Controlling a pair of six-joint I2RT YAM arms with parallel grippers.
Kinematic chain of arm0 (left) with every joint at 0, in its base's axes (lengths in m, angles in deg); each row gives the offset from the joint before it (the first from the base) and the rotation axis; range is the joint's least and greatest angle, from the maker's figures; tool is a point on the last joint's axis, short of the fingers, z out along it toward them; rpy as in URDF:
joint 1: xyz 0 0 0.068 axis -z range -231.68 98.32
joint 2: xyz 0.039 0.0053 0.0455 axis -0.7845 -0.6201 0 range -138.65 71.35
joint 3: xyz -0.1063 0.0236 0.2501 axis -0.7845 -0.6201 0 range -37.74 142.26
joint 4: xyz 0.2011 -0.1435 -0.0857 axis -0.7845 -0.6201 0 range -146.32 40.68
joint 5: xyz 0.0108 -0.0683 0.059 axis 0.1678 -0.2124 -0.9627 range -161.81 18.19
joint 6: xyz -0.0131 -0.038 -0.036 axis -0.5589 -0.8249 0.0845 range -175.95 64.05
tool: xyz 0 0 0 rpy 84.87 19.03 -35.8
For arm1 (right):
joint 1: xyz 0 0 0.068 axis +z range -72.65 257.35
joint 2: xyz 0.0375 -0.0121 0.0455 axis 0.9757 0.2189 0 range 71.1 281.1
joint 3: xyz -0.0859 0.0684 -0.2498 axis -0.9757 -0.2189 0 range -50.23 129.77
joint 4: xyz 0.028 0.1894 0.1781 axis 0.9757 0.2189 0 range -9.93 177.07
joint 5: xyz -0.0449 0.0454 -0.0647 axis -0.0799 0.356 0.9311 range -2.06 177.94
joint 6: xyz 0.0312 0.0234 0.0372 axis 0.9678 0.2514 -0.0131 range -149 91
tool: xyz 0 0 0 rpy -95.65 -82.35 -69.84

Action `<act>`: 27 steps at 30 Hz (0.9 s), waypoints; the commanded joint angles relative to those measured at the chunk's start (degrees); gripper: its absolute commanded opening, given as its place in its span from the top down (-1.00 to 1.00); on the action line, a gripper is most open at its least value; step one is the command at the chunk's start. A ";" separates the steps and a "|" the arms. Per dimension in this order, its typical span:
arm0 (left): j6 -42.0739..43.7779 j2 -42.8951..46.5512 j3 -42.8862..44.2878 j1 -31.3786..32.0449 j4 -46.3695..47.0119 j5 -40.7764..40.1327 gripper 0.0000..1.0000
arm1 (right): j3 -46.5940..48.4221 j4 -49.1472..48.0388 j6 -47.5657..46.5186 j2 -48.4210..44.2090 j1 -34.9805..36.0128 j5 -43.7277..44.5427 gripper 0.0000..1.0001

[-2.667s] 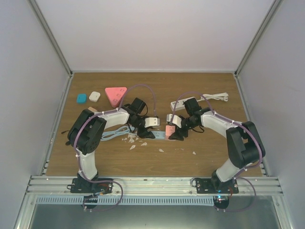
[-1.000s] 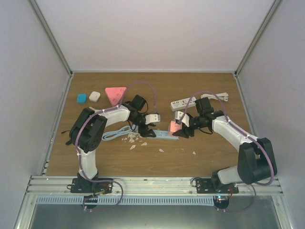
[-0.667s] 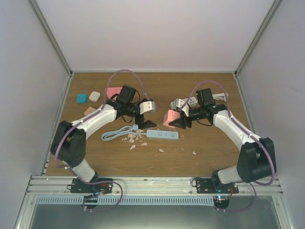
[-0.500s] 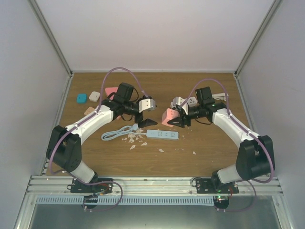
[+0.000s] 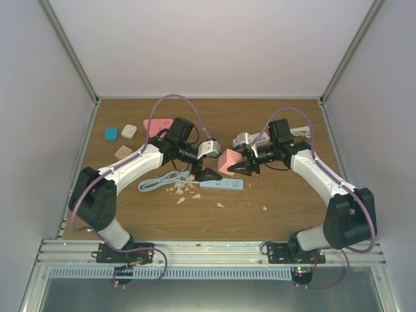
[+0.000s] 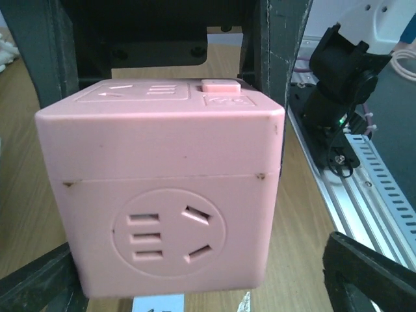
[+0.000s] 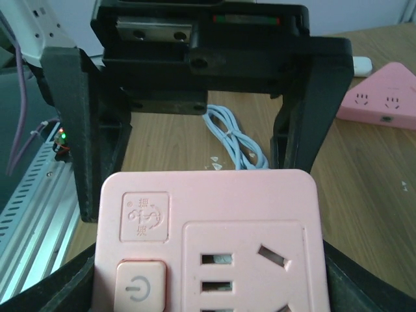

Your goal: Pull the plug off the socket

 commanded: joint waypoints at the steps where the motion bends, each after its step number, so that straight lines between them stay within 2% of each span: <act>1: -4.70 -0.50 1.62 0.98 3.53 5.13 -0.85 | 0.17 -0.40 -1.05 -1.69 0.59 -4.68 0.32; 5: -5.21 0.44 1.63 1.43 4.06 5.85 -0.68 | 0.21 -0.99 -0.10 -1.54 0.61 -4.53 0.32; 10: -6.04 1.46 0.72 1.57 5.50 4.17 -0.29 | 0.34 -2.66 2.78 -0.93 0.64 -4.09 0.30; 16: -7.11 1.59 0.47 1.48 5.77 1.50 0.05 | 1.07 -2.59 5.17 0.04 0.62 -3.84 0.24; 18: -6.66 1.51 0.37 1.27 5.19 1.47 0.15 | 1.57 -1.41 4.69 0.37 0.56 -3.71 0.06; 21: -6.07 1.05 0.40 0.08 3.54 2.32 0.29 | 2.21 0.72 2.63 0.90 -0.29 -3.66 -0.52; 23: -5.35 0.82 0.50 -1.22 1.85 2.70 0.34 | 2.44 1.76 1.31 1.11 -1.32 -3.10 -0.82; 25: -3.98 0.92 0.29 -2.74 0.11 2.67 0.38 | 2.41 2.38 -0.37 1.03 -2.46 -1.85 -0.96; 27: -3.21 1.31 -0.44 -5.08 -1.23 2.20 0.38 | 1.81 1.72 -1.39 1.01 -3.11 1.12 -0.99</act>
